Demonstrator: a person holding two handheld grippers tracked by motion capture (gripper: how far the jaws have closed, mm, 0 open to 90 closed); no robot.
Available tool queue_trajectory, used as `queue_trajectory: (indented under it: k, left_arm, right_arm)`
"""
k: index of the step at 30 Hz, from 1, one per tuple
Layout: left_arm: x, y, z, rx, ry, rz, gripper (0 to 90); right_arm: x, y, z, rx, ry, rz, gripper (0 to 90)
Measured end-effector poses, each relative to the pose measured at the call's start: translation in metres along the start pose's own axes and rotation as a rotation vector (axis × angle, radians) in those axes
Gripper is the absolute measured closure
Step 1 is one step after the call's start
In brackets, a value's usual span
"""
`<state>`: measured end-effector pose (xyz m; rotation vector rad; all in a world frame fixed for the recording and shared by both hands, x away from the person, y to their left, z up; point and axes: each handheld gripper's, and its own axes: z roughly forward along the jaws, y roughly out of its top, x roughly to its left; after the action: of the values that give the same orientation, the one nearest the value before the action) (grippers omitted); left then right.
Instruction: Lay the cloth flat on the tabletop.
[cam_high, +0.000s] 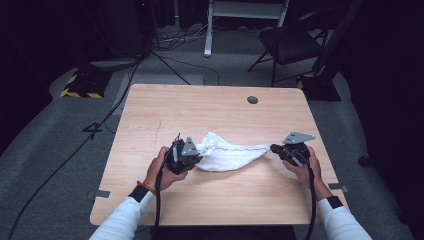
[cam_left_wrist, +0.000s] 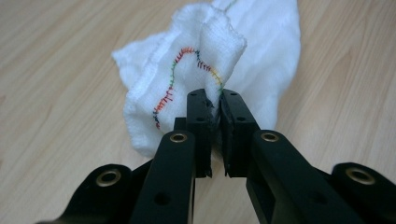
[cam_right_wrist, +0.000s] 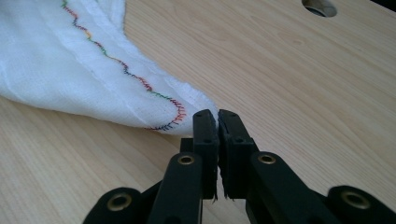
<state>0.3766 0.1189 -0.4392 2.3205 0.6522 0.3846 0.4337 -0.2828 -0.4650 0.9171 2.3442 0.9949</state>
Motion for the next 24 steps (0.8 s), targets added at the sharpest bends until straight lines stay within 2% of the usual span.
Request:
queue_trajectory:
  k: [2,4,5,11,15,18,19,20,21,24]
  left_arm:
    - [-0.005,-0.011,-0.001,0.021,-0.007,0.002,82.1]
    - [-0.007,-0.015,-0.002,0.027,-0.011,0.003,82.0]
    - [-0.009,-0.022,-0.005,0.031,-0.020,-0.008,82.0]
    - [-0.017,-0.039,-0.010,0.055,-0.041,-0.027,81.5]
    - [-0.018,-0.050,-0.017,0.066,-0.038,-0.043,78.2]
    - [-0.017,-0.056,-0.022,0.049,-0.039,-0.066,71.4]
    - [-0.017,-0.058,-0.025,0.046,-0.027,-0.076,67.1]
    - [-0.016,-0.060,-0.028,0.042,-0.006,-0.090,67.1]
    - [-0.013,-0.062,-0.033,0.012,-0.006,-0.125,57.6]
    - [-0.007,-0.062,-0.037,-0.026,-0.012,-0.154,46.0]
  right_arm:
    - [-0.004,-0.001,0.000,0.009,-0.025,0.012,86.4]
    - [-0.006,-0.002,0.001,0.015,-0.028,0.017,86.4]
    - [-0.009,-0.004,0.002,0.026,-0.033,0.028,86.4]
    - [-0.016,-0.007,0.004,0.038,-0.059,0.035,86.3]
    - [-0.017,-0.008,0.006,0.045,-0.068,0.037,86.0]
    - [-0.018,-0.009,0.007,0.052,-0.076,0.041,85.8]
    - [-0.018,-0.009,0.008,0.055,-0.077,0.046,85.7]
    - [-0.019,-0.010,0.008,0.058,-0.075,0.044,85.5]
    - [-0.020,-0.010,0.008,0.062,-0.076,0.045,85.4]
    - [-0.021,-0.010,0.009,0.064,-0.091,0.045,85.4]
